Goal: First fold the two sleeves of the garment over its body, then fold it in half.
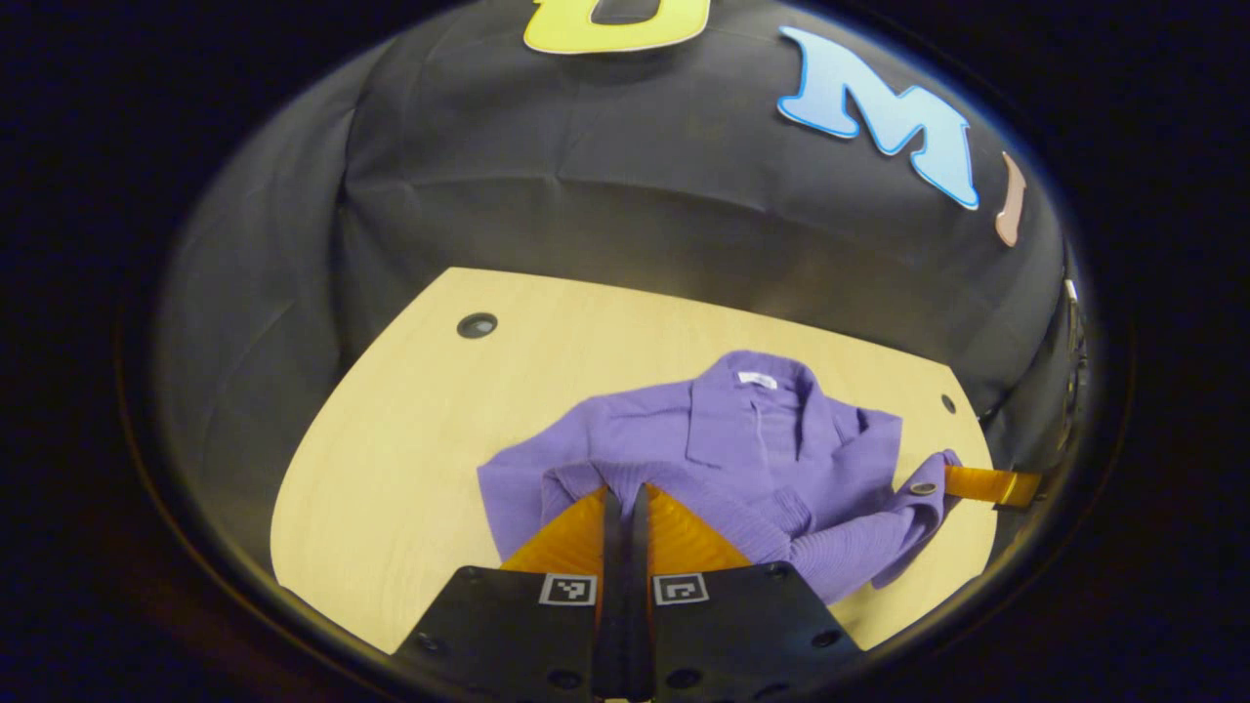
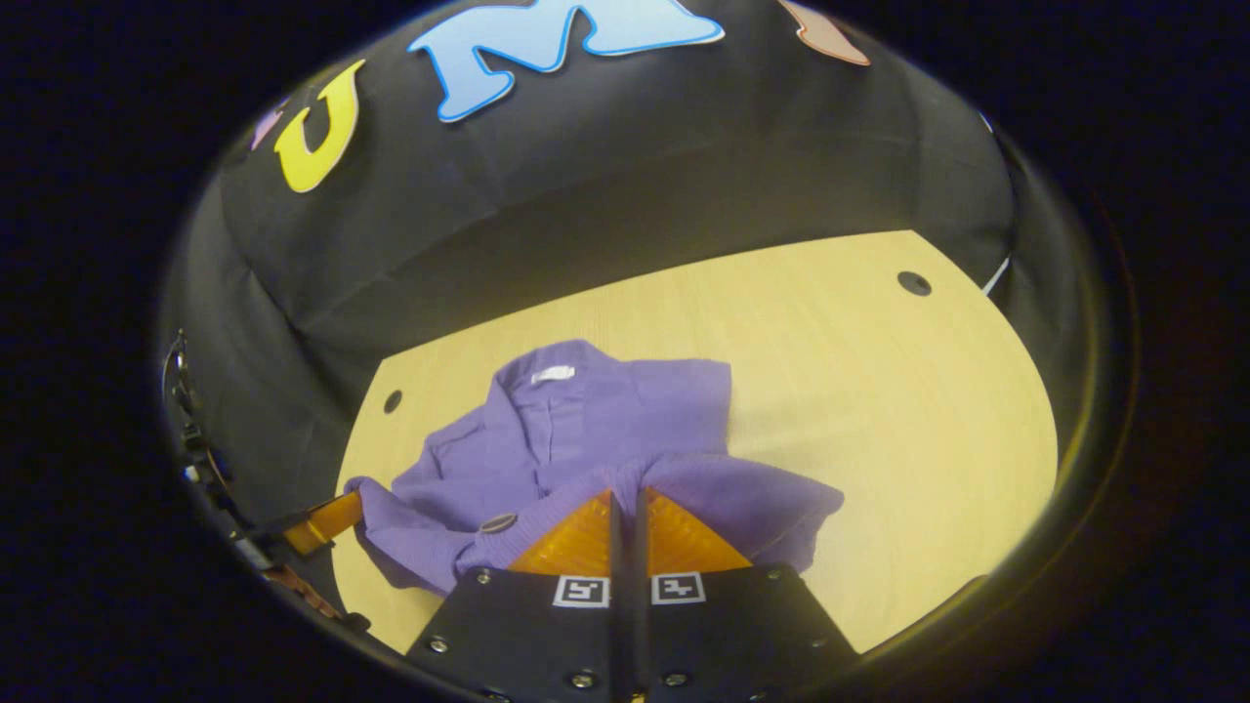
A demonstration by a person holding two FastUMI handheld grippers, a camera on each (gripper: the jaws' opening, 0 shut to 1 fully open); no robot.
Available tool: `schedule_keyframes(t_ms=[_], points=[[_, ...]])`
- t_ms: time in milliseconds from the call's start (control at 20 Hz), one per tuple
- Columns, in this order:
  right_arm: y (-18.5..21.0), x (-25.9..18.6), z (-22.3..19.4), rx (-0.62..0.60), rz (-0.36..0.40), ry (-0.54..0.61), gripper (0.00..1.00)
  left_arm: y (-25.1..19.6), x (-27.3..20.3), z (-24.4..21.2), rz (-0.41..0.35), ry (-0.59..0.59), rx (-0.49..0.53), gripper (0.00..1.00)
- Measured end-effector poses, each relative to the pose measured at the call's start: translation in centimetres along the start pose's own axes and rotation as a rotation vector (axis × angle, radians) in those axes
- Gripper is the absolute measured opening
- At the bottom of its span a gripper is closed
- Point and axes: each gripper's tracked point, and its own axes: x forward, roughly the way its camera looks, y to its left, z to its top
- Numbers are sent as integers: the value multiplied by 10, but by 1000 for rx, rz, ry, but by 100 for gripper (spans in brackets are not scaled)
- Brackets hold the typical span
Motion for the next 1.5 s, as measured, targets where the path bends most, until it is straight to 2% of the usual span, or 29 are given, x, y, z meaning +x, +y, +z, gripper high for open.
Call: schedule_keyframes(t_ms=[200,250,300,700,900,1000,1050,1500], points=[[-1,30,39,10,-2,-42,1,8,32,35,24,-38,-26,7],[-1,37,44,16,-2,-46,5,9,40,41,27,-43,-33,7],[-2,45,50,22,-2,-49,1,10,50,47,28,-48,-41,7],[-22,102,68,81,-19,-66,2,-3,117,70,11,-84,-26,7],[-28,129,65,95,-22,-60,1,-6,141,64,21,-75,11,7],[-30,138,62,92,-26,-56,5,-6,150,60,24,-68,12,7],[-30,138,60,93,-27,-54,1,-4,154,57,26,-64,12,7],[-31,137,58,90,-37,-35,1,2,170,39,48,-16,-12,7]])
